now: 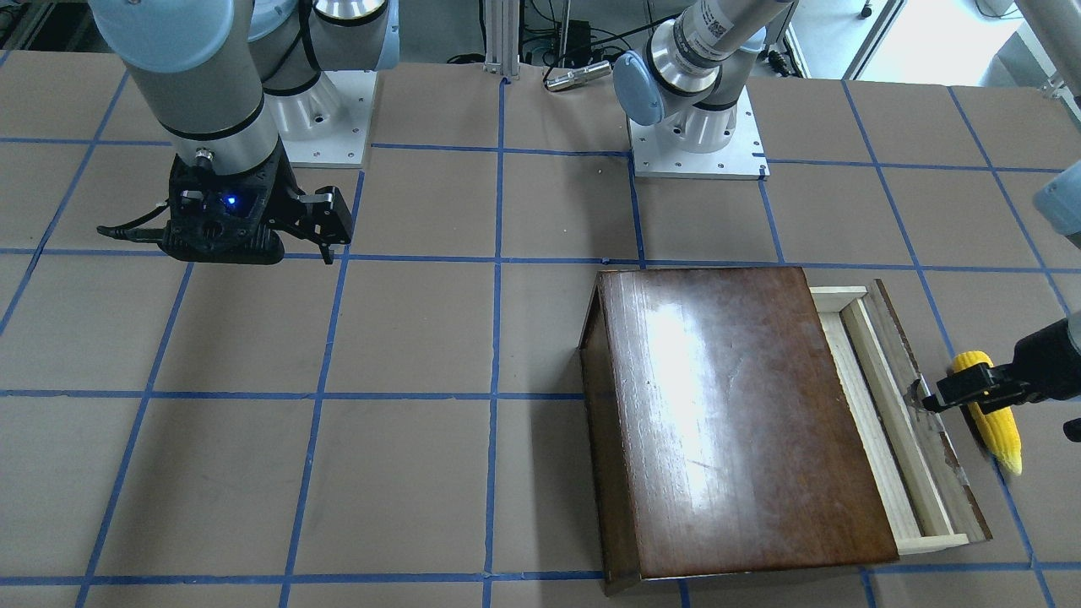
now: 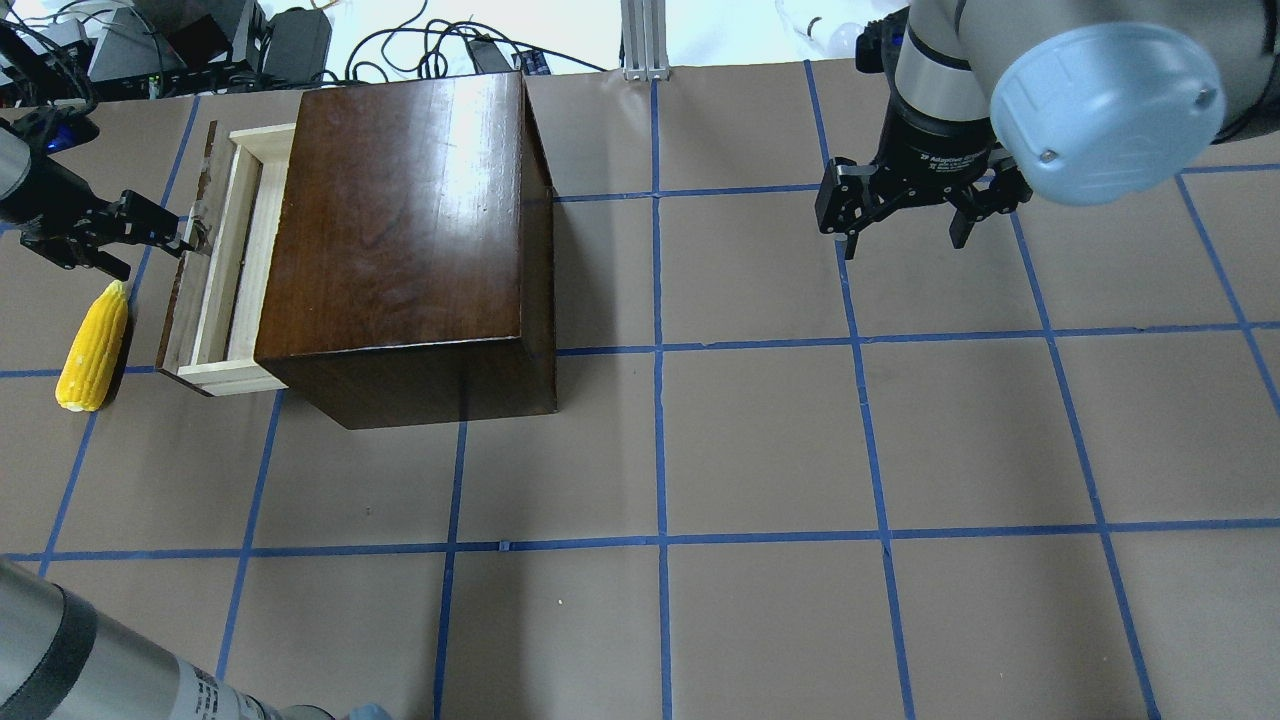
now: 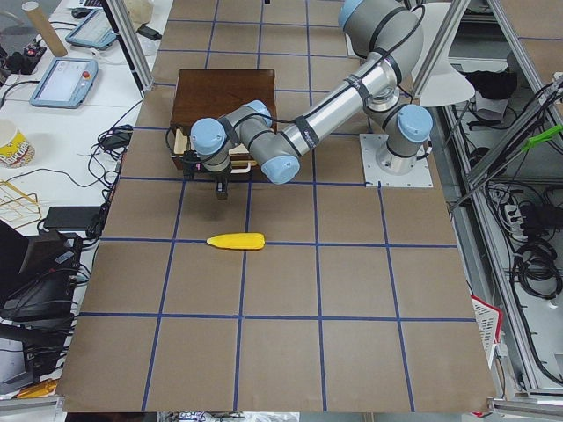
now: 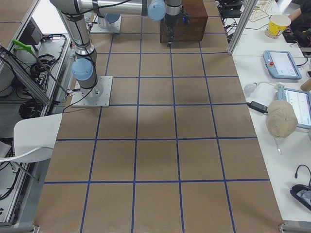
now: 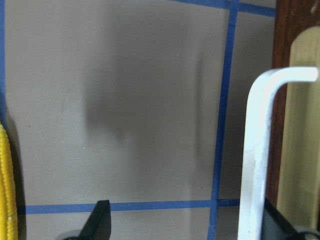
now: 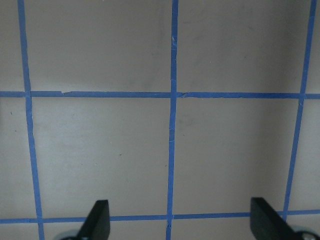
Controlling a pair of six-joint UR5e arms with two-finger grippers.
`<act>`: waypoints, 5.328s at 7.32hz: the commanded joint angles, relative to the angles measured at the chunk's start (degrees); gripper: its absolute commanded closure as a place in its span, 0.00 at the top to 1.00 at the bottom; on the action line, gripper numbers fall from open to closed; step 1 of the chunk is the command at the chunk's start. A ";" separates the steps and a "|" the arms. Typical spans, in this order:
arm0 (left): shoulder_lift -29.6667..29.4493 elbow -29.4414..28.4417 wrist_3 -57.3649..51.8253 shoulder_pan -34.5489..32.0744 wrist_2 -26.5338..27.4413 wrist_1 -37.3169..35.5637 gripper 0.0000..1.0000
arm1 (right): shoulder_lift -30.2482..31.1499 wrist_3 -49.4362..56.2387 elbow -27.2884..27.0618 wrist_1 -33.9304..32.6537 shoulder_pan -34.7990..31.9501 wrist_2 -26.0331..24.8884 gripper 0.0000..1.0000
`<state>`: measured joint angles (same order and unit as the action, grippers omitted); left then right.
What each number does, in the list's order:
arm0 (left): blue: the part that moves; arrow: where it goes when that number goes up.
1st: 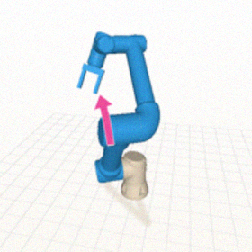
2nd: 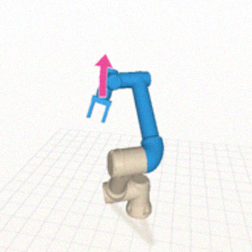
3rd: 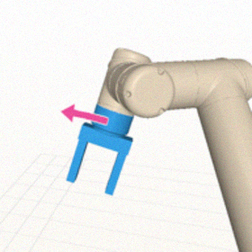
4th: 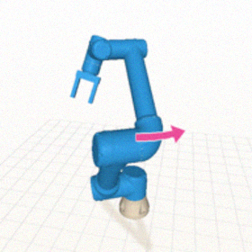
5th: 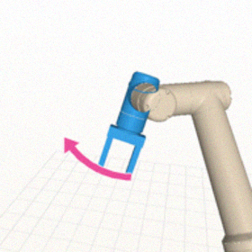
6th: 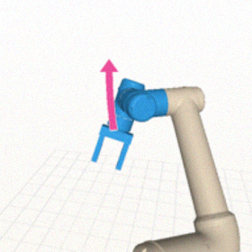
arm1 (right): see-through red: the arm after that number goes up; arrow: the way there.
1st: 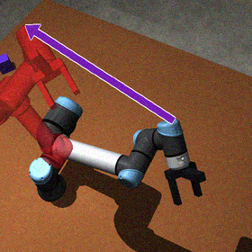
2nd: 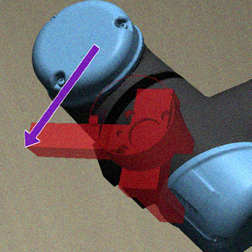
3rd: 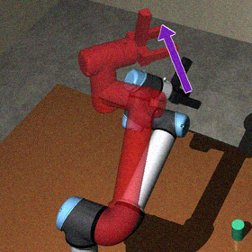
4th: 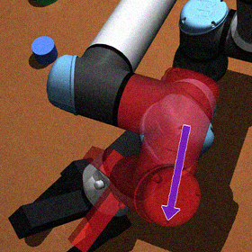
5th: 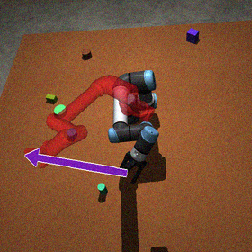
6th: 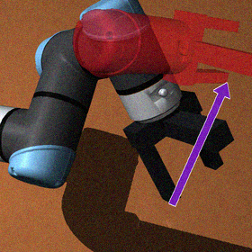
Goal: Open drawer and put corn inside
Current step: 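Release the handle and lift the left gripper away from the drawer, then lower the left gripper onto the yellow corn cob, then grasp the yellow corn cob with the left gripper and lift it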
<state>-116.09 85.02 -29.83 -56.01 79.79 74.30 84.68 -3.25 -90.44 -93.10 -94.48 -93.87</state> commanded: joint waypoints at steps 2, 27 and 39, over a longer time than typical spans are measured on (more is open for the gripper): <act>0.86 -1.52 -0.40 -0.06 3.25 0.58 1.00 | 0.04 0.00 0.00 0.02 0.00 0.00 1.00; -10.12 0.50 -11.30 7.67 14.34 -10.05 0.15 | 0.04 0.00 0.00 0.02 0.00 0.00 1.00; 0.93 -10.30 -11.84 3.04 9.59 7.84 0.00 | 0.04 0.00 0.00 0.02 0.00 0.00 1.00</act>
<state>-117.47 76.89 -42.91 -50.92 89.76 77.77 84.72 -3.25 -90.42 -93.11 -94.48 -93.87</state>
